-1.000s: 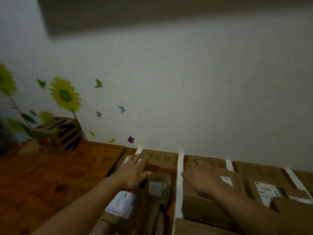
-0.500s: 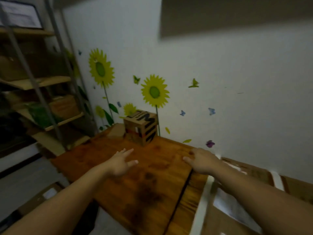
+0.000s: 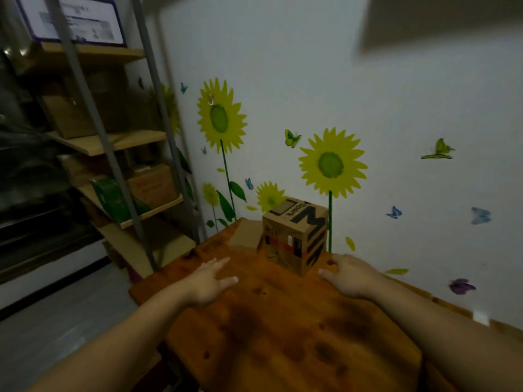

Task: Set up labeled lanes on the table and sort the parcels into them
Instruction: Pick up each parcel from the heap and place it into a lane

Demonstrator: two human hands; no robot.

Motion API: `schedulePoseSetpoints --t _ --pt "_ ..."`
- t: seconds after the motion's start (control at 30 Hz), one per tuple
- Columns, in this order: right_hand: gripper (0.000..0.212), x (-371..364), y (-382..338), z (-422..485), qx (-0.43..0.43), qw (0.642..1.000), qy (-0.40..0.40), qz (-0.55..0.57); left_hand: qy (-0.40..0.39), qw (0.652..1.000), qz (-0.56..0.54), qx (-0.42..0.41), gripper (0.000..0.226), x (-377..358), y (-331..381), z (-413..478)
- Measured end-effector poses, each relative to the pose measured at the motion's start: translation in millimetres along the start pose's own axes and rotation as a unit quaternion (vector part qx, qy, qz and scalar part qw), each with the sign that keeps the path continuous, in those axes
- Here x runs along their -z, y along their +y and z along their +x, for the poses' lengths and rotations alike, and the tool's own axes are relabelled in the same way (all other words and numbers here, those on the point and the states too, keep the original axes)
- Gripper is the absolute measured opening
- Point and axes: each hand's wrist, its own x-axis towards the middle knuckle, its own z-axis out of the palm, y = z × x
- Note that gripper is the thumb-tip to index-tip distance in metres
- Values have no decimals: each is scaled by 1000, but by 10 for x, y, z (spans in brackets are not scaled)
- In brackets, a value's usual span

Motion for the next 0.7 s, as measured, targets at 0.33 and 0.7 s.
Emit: schedulePoseSetpoints --t 0.33,0.7 --pt "53 -101 -133 1434 -32 996 5 87 -35 997 63 27 73 456 -74 1657" --pt "63 -273 -406 2126 -154 977 66 129 -120 990 21 -69 67 395 164 3107"
